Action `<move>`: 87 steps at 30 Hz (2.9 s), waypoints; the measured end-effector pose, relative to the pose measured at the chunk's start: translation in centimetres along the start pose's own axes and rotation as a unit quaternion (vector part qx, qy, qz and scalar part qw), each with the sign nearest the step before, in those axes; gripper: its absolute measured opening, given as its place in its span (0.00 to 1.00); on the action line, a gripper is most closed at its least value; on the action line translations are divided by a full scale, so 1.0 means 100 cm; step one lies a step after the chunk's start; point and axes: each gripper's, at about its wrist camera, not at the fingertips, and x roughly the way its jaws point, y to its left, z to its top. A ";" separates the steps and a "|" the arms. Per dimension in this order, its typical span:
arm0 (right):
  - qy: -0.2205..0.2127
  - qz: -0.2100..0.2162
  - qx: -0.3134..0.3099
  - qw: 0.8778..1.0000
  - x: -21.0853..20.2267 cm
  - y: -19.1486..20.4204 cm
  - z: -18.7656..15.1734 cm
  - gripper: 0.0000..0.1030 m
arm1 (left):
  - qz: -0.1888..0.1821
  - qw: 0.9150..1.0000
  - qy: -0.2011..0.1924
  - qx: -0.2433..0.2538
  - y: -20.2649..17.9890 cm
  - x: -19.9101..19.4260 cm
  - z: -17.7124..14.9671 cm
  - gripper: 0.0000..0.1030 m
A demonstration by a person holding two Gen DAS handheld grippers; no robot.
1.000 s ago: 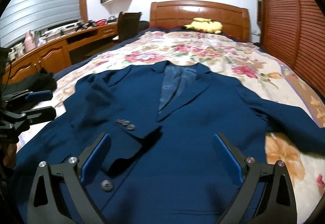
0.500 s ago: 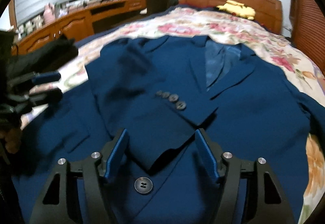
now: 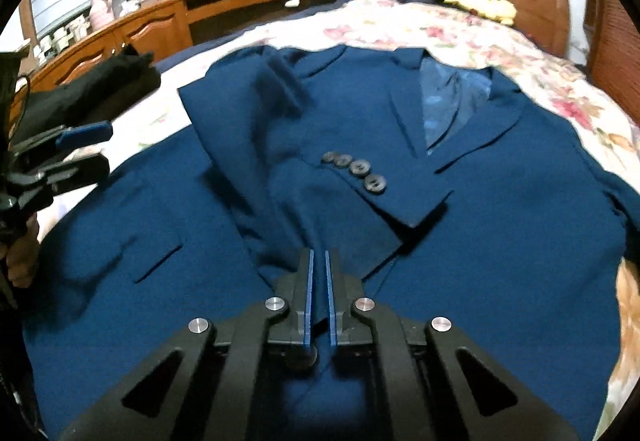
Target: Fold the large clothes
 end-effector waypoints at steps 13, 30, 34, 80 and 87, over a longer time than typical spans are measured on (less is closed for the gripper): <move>-0.100 -0.165 -0.017 0.981 -0.086 -0.013 0.005 0.04 | 0.000 1.000 -0.011 0.001 0.002 -0.005 0.002 0.78; -0.068 -0.202 -0.015 0.977 -0.104 0.014 -0.068 0.04 | -0.007 1.000 -0.019 -0.002 0.004 -0.010 0.003 0.78; -0.059 -0.159 0.006 0.985 -0.117 0.008 -0.070 0.08 | -0.007 1.000 -0.020 -0.002 0.004 -0.010 0.004 0.78; -0.009 -0.205 0.092 0.974 -0.111 -0.079 -0.084 0.06 | 0.003 1.000 -0.005 -0.002 0.010 -0.001 -0.004 0.78; -0.022 -0.217 0.084 0.972 -0.114 -0.075 -0.082 0.35 | 0.005 1.000 -0.009 0.000 0.011 -0.003 -0.004 0.78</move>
